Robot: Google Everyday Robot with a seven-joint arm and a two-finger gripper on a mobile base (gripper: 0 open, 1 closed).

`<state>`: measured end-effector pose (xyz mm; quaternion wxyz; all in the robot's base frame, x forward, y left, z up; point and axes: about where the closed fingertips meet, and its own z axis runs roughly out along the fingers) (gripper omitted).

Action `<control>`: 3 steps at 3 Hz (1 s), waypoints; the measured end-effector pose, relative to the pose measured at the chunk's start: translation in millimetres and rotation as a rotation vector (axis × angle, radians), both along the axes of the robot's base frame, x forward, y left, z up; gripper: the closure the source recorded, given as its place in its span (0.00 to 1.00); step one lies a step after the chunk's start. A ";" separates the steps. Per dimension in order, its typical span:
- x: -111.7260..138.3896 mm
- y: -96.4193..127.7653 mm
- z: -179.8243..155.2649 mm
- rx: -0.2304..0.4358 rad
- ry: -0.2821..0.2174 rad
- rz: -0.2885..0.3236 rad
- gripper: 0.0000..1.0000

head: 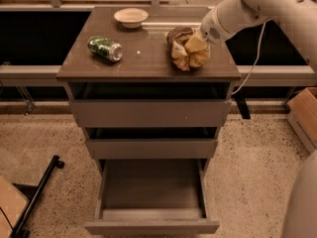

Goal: Place brown chip bag into bottom drawer

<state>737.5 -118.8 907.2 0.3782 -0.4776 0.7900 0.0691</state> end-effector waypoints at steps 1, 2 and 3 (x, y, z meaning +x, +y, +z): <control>-45.2 6.2 31.4 -0.041 0.008 0.110 1.00; -97.4 1.0 61.1 -0.122 0.003 0.211 1.00; -152.1 -10.1 92.7 -0.200 -0.001 0.285 1.00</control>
Offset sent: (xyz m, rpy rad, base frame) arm -0.1702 -0.0126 0.1084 -0.2417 -0.0190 0.3413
